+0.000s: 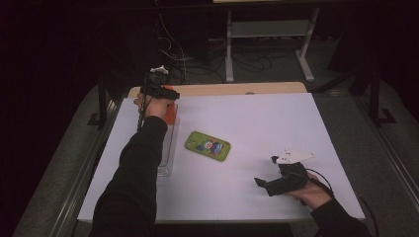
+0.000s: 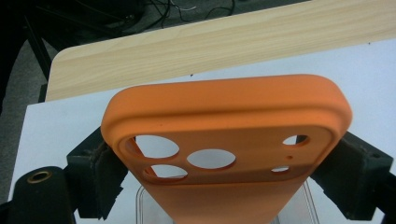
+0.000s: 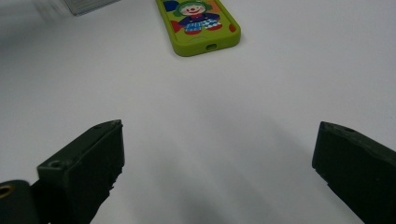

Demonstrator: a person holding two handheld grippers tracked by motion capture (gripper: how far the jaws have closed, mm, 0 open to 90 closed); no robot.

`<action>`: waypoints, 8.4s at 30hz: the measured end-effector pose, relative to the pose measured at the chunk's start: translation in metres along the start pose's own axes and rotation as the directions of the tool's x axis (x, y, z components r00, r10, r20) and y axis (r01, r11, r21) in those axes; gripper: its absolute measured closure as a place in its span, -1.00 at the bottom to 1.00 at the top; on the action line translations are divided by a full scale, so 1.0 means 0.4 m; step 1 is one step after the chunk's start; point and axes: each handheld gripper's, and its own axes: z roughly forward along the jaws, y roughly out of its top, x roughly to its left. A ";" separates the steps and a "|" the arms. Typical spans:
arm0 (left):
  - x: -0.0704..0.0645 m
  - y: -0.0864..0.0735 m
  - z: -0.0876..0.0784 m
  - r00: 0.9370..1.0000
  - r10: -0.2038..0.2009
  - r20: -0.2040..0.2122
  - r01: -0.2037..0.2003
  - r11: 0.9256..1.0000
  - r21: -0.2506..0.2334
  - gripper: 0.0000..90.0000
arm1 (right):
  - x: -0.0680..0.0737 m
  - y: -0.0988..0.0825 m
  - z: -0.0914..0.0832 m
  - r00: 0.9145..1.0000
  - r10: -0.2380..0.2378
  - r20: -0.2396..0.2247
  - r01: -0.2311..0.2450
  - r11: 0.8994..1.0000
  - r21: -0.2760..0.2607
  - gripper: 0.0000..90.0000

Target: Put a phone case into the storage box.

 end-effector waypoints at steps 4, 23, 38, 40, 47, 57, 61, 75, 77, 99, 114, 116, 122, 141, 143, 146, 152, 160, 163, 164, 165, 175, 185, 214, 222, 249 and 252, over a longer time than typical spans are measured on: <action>0.000 0.000 0.002 1.000 -0.007 -0.004 0.006 1.000 -0.004 -0.74 | -0.001 -0.001 0.000 1.000 -0.003 -0.001 0.003 1.000 0.000 -0.97; 0.041 -0.018 -0.067 0.995 0.018 0.095 -0.011 0.998 -0.069 -1.00 | 0.000 -0.003 0.002 1.000 -0.010 0.008 0.010 1.000 0.011 -0.97; 0.074 -0.101 -0.173 0.952 0.093 0.292 -0.053 0.988 -0.144 -1.00 | 0.001 -0.006 0.003 1.000 -0.008 0.018 0.008 1.000 0.016 -0.97; 0.068 -0.115 -0.188 0.940 0.110 0.322 -0.062 0.986 -0.155 -1.00 | 0.002 -0.007 0.002 1.000 -0.007 0.018 0.007 1.000 0.019 -0.97; 0.026 -0.171 -0.242 0.891 0.189 0.412 -0.102 0.969 -0.223 -1.00 | 0.002 -0.010 0.000 1.000 -0.002 0.022 0.002 1.000 0.020 -0.97; -0.057 -0.256 -0.302 0.798 0.319 0.511 -0.162 0.931 -0.328 -1.00 | 0.006 -0.008 0.001 1.000 0.007 0.023 -0.008 0.999 0.031 -0.97; -0.082 -0.288 -0.319 0.764 0.349 0.542 -0.164 0.918 -0.360 -1.00 | 0.009 -0.007 0.004 1.000 0.001 0.024 -0.002 1.000 0.031 -0.97; -0.154 -0.423 -0.309 0.668 0.442 0.598 -0.268 0.894 -0.360 -1.00 | 0.008 -0.006 0.006 0.999 0.031 0.027 -0.031 0.999 0.031 -0.97; -0.163 -0.441 -0.303 0.648 0.460 0.607 -0.281 0.885 -0.371 -1.00 | 0.007 -0.006 0.007 0.999 0.034 0.032 -0.035 0.999 0.032 -0.97; -0.206 -0.504 -0.276 0.569 0.527 0.632 -0.348 0.850 -0.395 -0.99 | 0.002 0.055 0.029 1.000 -0.024 -0.007 0.025 0.991 0.131 -0.97; -0.220 -0.510 -0.270 0.581 0.540 0.609 -0.372 0.842 -0.391 -1.00 | 0.006 0.173 0.119 0.994 -0.051 -0.099 0.066 0.987 0.149 -1.00; -0.219 -0.509 -0.269 0.578 0.547 0.606 -0.377 0.837 -0.396 -1.00 | 0.008 0.187 0.128 0.994 -0.055 -0.096 0.070 0.985 0.157 -1.00; -0.217 -0.511 -0.268 0.575 0.537 0.617 -0.377 0.843 -0.383 -1.00 | 0.011 0.236 0.158 0.990 -0.081 -0.112 0.098 0.982 0.159 -1.00; -0.211 -0.508 -0.269 0.574 0.518 0.634 -0.359 0.856 -0.373 -1.00 | -0.004 0.312 0.310 0.976 -0.152 -0.155 0.188 0.949 0.252 -1.00; -0.212 -0.509 -0.269 0.575 0.510 0.639 -0.349 0.860 -0.372 -1.00 | -0.007 0.317 0.329 0.974 -0.165 -0.154 0.202 0.943 0.266 -1.00; -0.213 -0.509 -0.270 0.576 0.507 0.641 -0.347 0.862 -0.370 -1.00 | -0.014 0.321 0.356 0.974 -0.165 -0.156 0.204 0.937 0.284 -1.00; -0.210 -0.507 -0.269 0.572 0.506 0.646 -0.346 0.863 -0.369 -1.00 | -0.020 0.312 0.398 0.976 -0.151 -0.159 0.195 0.928 0.318 -1.00; -0.205 -0.505 -0.269 0.568 0.487 0.663 -0.320 0.873 -0.367 -1.00 | -0.010 0.301 0.428 0.972 -0.174 -0.156 0.220 0.907 0.360 -0.99; -0.206 -0.505 -0.269 0.568 0.487 0.664 -0.321 0.874 -0.366 -1.00 | -0.011 0.300 0.433 0.969 -0.183 -0.163 0.232 0.902 0.364 -0.94; -0.206 -0.505 -0.269 0.567 0.487 0.664 -0.322 0.873 -0.366 -1.00 | -0.010 0.300 0.434 0.969 -0.189 -0.161 0.236 0.900 0.365 -0.93; -0.206 -0.505 -0.269 0.567 0.488 0.664 -0.321 0.873 -0.367 -1.00 | -0.009 0.300 0.436 0.968 -0.188 -0.166 0.237 0.900 0.367 -0.91; -0.206 -0.505 -0.269 0.567 0.489 0.662 -0.325 0.872 -0.365 -1.00 | 0.005 0.299 0.445 0.959 -0.235 -0.158 0.279 0.880 0.384 -0.83; -0.207 -0.505 -0.269 0.568 0.488 0.662 -0.326 0.873 -0.363 -1.00 | 0.012 0.301 0.440 0.952 -0.253 -0.175 0.302 0.873 0.383 -0.69; -0.205 -0.506 -0.268 0.565 0.490 0.664 -0.326 0.872 -0.366 -1.00 | -0.012 0.317 0.348 0.954 -0.255 -0.157 0.294 0.895 0.335 -0.66; -0.205 -0.505 -0.268 0.563 0.510 0.651 -0.355 0.860 -0.366 -1.00 | -0.032 0.300 0.273 0.953 -0.258 -0.160 0.297 0.900 0.317 -0.66; -0.222 -0.354 -0.291 0.450 0.629 0.633 -0.468 0.771 -0.433 -1.00 | -0.031 0.226 0.113 0.901 -0.344 -0.265 0.417 0.854 0.311 -0.66; -0.240 -0.350 -0.289 0.411 0.643 0.646 -0.482 0.755 -0.445 -1.00 | -0.025 0.217 0.114 0.891 -0.350 -0.289 0.434 0.844 0.314 -0.66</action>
